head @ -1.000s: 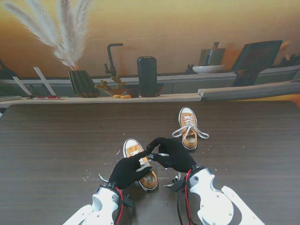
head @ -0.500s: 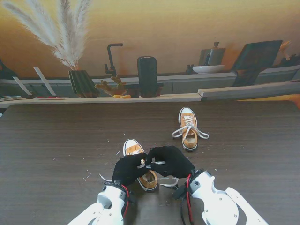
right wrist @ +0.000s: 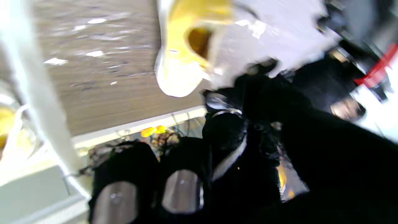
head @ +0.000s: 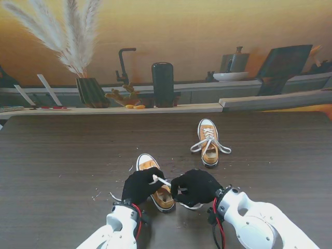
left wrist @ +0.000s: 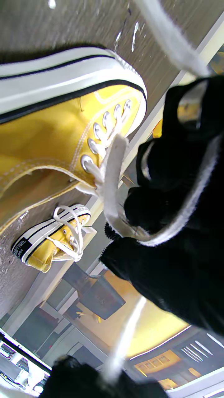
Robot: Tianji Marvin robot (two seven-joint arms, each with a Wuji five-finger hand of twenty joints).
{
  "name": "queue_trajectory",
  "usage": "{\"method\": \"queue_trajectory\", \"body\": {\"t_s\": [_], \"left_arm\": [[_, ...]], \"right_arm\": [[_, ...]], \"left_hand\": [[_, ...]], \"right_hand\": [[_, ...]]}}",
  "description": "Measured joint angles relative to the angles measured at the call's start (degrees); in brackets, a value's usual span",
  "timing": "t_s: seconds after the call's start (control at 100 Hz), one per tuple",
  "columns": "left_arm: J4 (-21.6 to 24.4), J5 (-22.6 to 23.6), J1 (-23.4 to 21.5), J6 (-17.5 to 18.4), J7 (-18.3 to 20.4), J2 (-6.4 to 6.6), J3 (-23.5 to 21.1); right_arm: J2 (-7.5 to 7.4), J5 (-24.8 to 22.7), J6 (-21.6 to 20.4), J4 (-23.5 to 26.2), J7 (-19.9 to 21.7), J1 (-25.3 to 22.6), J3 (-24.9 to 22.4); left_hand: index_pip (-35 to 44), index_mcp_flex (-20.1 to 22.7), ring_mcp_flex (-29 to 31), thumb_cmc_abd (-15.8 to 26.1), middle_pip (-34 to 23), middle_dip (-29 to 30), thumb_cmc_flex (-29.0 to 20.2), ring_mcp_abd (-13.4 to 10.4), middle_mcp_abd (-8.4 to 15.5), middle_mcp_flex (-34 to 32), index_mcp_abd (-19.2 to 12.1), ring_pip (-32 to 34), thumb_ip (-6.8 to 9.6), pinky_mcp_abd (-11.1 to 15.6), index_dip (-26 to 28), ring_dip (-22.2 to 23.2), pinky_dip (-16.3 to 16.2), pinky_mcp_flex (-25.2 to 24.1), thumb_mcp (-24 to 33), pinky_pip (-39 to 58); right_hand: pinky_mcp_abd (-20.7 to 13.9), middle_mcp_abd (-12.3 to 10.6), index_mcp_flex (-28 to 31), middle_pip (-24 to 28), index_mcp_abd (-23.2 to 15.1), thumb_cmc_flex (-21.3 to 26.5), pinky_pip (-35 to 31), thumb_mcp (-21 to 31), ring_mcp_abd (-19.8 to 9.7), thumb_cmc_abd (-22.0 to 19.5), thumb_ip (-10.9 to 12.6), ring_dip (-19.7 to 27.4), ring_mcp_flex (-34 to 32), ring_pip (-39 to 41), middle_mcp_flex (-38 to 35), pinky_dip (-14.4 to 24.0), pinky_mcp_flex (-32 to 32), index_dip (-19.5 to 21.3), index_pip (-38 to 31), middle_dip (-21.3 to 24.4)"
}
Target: Tie the shoelaces into a bow on the shoes
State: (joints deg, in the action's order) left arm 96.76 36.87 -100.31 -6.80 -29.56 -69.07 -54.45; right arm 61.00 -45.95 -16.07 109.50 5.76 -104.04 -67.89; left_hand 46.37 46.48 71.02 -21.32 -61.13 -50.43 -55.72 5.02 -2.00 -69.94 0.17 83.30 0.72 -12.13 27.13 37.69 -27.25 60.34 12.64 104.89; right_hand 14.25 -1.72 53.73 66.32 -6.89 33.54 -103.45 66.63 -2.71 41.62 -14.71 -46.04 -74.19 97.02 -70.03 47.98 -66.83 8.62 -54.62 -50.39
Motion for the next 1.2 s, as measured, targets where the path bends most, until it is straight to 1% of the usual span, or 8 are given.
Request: {"method": "queue_trajectory", "body": {"t_s": [0.07,0.21,0.35,0.58,0.72,0.81,0.94,1.2], "left_arm": [[0.26,-0.04,-0.18,-0.03,0.35,0.04,-0.16],[0.69,-0.29,-0.54,-0.03,0.90,0.14,-0.41],[1.01,-0.24,-0.97,0.05,1.13,0.25,-0.74],[1.55,-0.32,-1.71,0.22,1.88,0.49,-1.39],[1.72,-0.55,-1.88,0.29,2.18,0.54,-1.47],[1.86,-0.58,-2.05,0.43,2.42,0.57,-1.61],[2.03,-0.68,-2.38,0.73,2.58,0.61,-1.94],[2.44,-1.07,-3.30,2.11,2.64,0.70,-2.58]], "right_arm": [[-0.33,-7.00,1.34,-0.08,-0.93,0.40,0.33],[-0.82,-8.57,4.95,-1.94,-6.77,2.01,3.33],[-0.57,-16.87,9.49,-5.58,-13.46,4.38,6.17],[-0.45,-19.19,15.25,-9.20,-20.87,6.78,9.48],[0.21,-18.24,16.80,-12.21,-23.17,8.66,11.10],[0.82,-14.11,17.16,-14.42,-25.49,9.89,12.35],[1.99,-12.32,17.81,-18.68,-31.71,11.97,14.36],[4.83,-6.54,17.62,-26.48,-40.79,16.44,17.67]], "left_hand": [[0.27,-0.05,0.00,0.09,0.00,0.00,-0.54,0.00,0.00,0.00,0.00,0.00,0.00,0.00,0.62,0.00,0.00,0.00,-0.09,0.00],[0.34,-0.08,0.00,0.45,0.00,0.00,-0.54,0.00,0.00,0.00,0.00,0.00,0.00,0.00,1.20,0.00,0.25,0.00,-0.09,0.00],[0.39,-0.11,0.00,0.46,0.00,0.00,-0.54,0.00,0.00,0.00,0.00,0.00,0.00,-0.01,1.29,0.00,0.29,0.00,-0.09,0.00],[0.39,-0.60,0.00,0.50,0.00,0.00,-0.54,0.00,0.00,0.00,0.00,0.00,0.00,-0.03,1.31,0.00,0.31,0.00,-0.59,0.00],[0.24,-0.73,0.00,0.50,0.00,0.00,-0.54,0.01,0.00,0.00,0.00,0.00,0.00,-0.04,1.31,0.00,0.32,0.00,-0.59,0.00],[0.09,-0.80,0.00,0.50,0.00,0.00,-0.54,0.01,0.00,0.00,0.00,-0.01,0.00,-0.04,1.31,0.00,0.32,0.00,-0.59,0.00],[-0.46,-1.44,0.00,0.58,0.00,0.00,-0.54,0.01,0.00,0.00,0.04,-0.01,0.00,-0.07,1.31,0.00,0.33,0.00,-0.60,0.00],[-0.73,-1.46,0.00,0.62,0.00,0.00,-0.55,0.20,0.00,0.00,0.14,-0.46,0.00,-0.65,1.31,0.00,0.35,0.00,-0.60,0.00]], "right_hand": [[-0.01,0.00,0.00,-0.20,-0.24,0.00,0.00,0.00,-0.53,-0.33,0.00,1.43,0.00,-0.99,1.84,-0.62,0.06,-0.86,0.51,-0.48],[0.05,0.20,-3.94,-0.21,-1.23,0.00,0.08,0.00,-0.84,-2.45,0.00,4.10,0.00,-3.07,4.96,-2.03,0.59,-3.47,3.36,-0.52],[0.60,0.23,-6.55,-0.24,-1.67,0.00,0.68,0.00,-1.19,-4.31,0.00,5.72,0.00,-4.88,7.60,-3.10,0.79,-4.39,7.97,-0.58],[1.72,-0.07,-11.51,-0.21,-0.85,-2.47,3.19,-0.03,-1.20,-6.32,0.00,8.99,0.00,-7.82,11.45,-4.15,1.73,-2.59,18.46,-0.58],[1.77,-0.12,-17.17,-0.23,-0.64,-7.28,4.94,-0.05,-1.17,-6.78,0.72,11.40,0.00,-11.12,15.51,-4.31,4.67,0.12,20.53,-0.57],[1.87,-0.08,-19.97,-0.26,-0.56,-11.10,6.18,-0.54,-0.19,-8.45,5.21,13.62,0.00,-13.27,18.35,-3.49,7.31,0.88,21.10,-0.52],[2.27,-0.05,-22.59,-0.26,-0.32,-13.77,6.32,-4.04,0.73,-10.75,5.25,15.49,0.00,-14.63,19.77,-2.56,9.07,0.92,21.14,-0.51],[3.91,0.14,-15.74,1.18,0.44,-13.77,6.34,-4.80,1.03,-8.61,5.83,14.57,0.00,-12.59,16.48,-2.52,6.13,2.26,18.76,-0.40]]}}
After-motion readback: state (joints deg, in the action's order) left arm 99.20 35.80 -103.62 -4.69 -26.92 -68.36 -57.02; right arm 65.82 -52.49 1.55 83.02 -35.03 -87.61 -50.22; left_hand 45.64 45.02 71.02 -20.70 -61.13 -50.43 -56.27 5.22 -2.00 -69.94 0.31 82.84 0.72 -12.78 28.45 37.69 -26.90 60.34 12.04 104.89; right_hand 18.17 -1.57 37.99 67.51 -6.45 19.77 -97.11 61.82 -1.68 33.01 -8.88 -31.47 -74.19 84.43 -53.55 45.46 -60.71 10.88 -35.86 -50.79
